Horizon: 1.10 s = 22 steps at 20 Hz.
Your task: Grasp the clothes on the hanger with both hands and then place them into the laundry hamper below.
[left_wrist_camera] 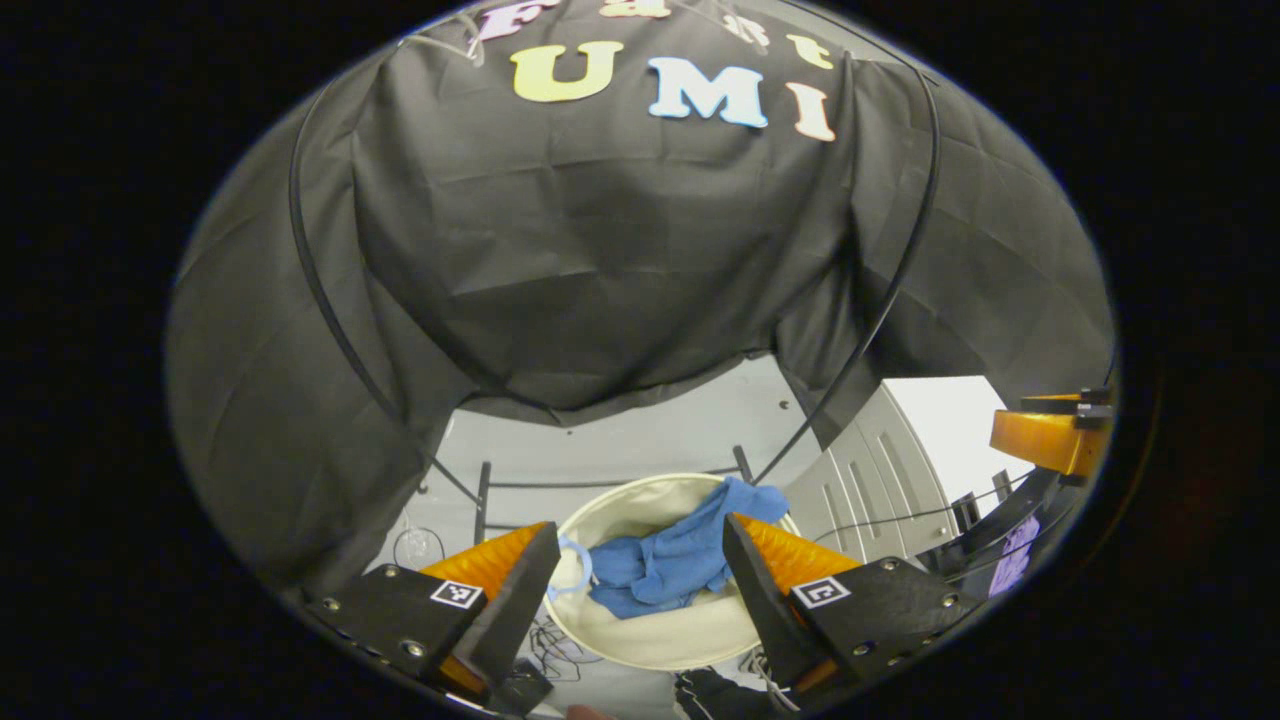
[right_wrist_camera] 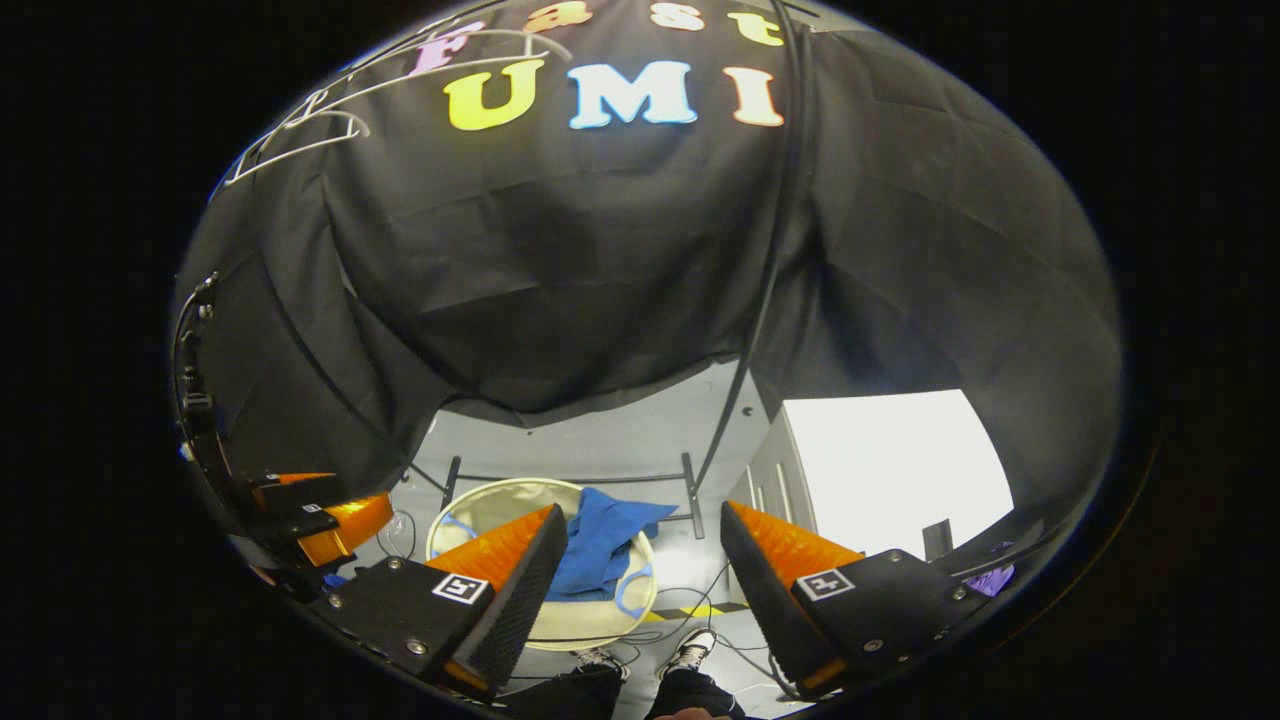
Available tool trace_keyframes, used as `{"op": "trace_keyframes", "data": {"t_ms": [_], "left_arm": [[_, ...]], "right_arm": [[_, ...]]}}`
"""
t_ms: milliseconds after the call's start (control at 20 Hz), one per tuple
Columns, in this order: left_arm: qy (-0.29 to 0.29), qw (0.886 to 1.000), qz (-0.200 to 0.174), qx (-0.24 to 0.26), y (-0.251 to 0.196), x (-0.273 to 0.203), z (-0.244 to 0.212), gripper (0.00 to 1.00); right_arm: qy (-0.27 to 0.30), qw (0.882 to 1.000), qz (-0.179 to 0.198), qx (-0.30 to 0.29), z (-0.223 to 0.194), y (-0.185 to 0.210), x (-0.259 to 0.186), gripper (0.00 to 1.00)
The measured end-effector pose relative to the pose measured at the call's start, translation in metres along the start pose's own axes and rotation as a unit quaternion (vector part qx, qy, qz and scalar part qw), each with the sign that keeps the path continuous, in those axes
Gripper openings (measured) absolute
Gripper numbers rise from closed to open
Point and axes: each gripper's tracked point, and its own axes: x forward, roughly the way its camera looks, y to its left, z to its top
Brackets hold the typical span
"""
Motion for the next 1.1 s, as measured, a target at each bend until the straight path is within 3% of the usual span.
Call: {"op": "trace_keyframes", "data": {"t_ms": [250, 550, 850, 1100], "left_arm": [[-0.067, 0.997, 0.038, 0.017, -0.018, -0.038, 0.080, 0.95], [-0.162, 0.982, 0.094, -0.022, -0.072, -0.125, 0.178, 0.94], [-0.238, 0.958, 0.147, -0.067, -0.131, -0.197, 0.235, 0.94], [-0.313, 0.931, 0.172, -0.077, -0.170, -0.267, 0.284, 0.94]], "right_arm": [[-0.058, 0.998, -0.013, 0.036, 0.039, -0.047, -0.022, 0.96], [-0.133, 0.990, 0.030, 0.023, 0.105, -0.101, -0.036, 0.96], [-0.236, 0.967, 0.090, 0.006, 0.178, -0.137, -0.065, 0.92], [-0.311, 0.945, 0.103, -0.016, 0.215, -0.176, -0.108, 0.94]]}}
